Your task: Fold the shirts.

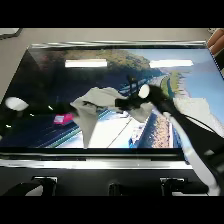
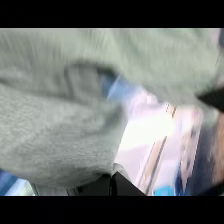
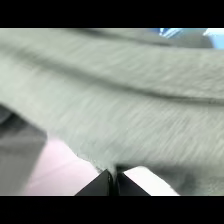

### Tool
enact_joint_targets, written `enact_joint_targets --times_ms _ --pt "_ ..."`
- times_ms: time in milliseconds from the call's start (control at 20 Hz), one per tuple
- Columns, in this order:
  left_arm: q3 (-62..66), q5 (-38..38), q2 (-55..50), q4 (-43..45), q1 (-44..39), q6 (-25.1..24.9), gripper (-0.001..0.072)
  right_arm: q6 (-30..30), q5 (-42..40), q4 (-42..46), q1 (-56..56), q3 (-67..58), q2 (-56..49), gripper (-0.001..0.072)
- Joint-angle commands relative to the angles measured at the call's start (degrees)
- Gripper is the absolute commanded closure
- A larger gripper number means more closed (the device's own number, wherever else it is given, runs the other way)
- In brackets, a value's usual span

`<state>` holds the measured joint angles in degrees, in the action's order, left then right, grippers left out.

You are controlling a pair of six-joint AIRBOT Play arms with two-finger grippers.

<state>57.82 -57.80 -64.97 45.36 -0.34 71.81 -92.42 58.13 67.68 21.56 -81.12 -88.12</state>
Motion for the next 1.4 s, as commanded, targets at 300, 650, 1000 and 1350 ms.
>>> enact_joint_targets --times_ms 300,650,1000,1350 --pt "37.94 -2.99 21.16 9.79 25.16 10.97 0.0671 -11.21 2.45 34.97 0.00 -12.59 46.71 0.0670" --pt "42.64 6.21 29.20 9.53 26.67 17.84 0.0670 -21.24 -6.56 33.42 0.04 -12.90 53.59 0.0670" --pt "40.46 -9.64 18.51 13.77 26.67 16.06 0.0670 -21.64 4.26 37.90 0.04 -12.81 38.73 0.0669" --pt "18.05 -0.61 -5.33 13.62 22.10 5.29 0.0669 -37.48 -13.16 38.88 0.00 -11.23 3.34 0.0667"
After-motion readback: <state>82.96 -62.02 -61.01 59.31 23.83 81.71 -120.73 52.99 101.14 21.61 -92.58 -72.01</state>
